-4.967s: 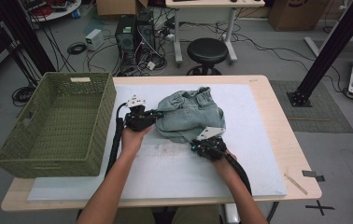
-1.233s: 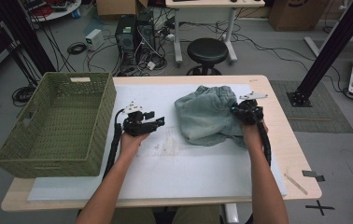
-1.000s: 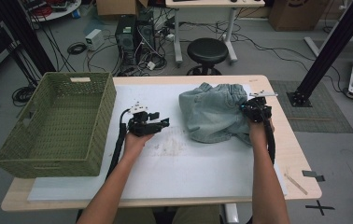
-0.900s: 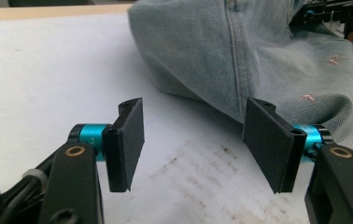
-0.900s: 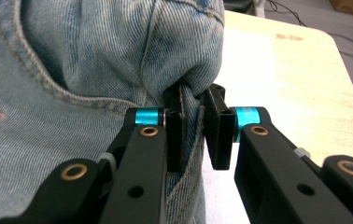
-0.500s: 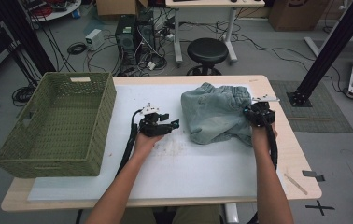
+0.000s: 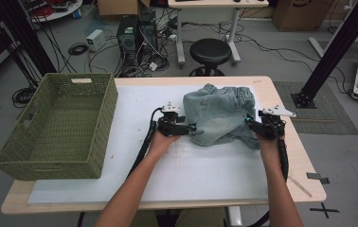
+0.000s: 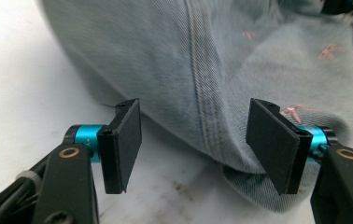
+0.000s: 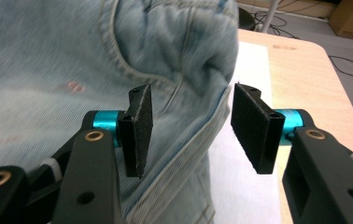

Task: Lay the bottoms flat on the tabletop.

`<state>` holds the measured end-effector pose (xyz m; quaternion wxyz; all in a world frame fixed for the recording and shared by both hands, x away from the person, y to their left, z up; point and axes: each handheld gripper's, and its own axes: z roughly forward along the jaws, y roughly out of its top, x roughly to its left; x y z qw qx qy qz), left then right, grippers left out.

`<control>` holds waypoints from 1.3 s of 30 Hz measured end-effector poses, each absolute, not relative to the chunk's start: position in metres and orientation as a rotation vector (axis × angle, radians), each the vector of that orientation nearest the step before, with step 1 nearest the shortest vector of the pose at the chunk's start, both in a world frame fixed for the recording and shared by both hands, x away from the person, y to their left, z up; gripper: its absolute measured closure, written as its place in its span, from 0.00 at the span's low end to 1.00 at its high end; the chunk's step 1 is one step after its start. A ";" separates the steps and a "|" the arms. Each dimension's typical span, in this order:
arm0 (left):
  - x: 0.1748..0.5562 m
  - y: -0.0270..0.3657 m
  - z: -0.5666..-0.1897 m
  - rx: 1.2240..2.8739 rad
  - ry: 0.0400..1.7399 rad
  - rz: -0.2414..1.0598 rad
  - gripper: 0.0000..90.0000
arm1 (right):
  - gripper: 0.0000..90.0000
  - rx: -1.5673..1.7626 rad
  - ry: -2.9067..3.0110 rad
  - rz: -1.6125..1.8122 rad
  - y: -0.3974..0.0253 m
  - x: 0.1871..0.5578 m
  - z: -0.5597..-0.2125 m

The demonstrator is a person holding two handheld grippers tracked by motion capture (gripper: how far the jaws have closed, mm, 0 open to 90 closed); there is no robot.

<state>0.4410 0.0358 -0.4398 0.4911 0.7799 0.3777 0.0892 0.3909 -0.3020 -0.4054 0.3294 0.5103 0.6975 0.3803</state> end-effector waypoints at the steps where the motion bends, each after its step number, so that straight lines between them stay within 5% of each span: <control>1: 0.442 0.027 -0.441 1.900 0.924 0.266 0.36 | 0.54 1.319 1.841 1.001 -0.301 0.387 -0.407; 3: 0.443 0.021 -0.444 1.940 0.923 0.273 0.40 | 0.54 1.300 1.853 0.994 -0.299 0.384 -0.408; 6: 0.445 0.018 -0.448 1.969 0.929 0.253 0.64 | 0.54 1.297 1.865 0.999 -0.299 0.382 -0.410; 7: 0.445 0.017 -0.450 1.970 0.935 0.243 0.64 | 0.54 1.291 1.868 0.997 -0.299 0.381 -0.410; 9: 0.444 0.018 -0.448 1.973 0.938 0.253 0.85 | 0.54 1.293 1.881 1.000 -0.298 0.381 -0.412; 11: 0.443 0.020 -0.446 1.974 0.934 0.272 0.89 | 0.54 1.294 1.883 0.997 -0.298 0.381 -0.412; 31: 0.394 0.141 -0.414 1.686 0.979 0.416 0.92 | 0.51 1.160 2.097 1.142 -0.257 0.380 -0.415; 39: 0.402 0.167 -0.419 1.654 1.086 0.427 0.91 | 0.51 1.106 2.144 1.244 -0.240 0.380 -0.404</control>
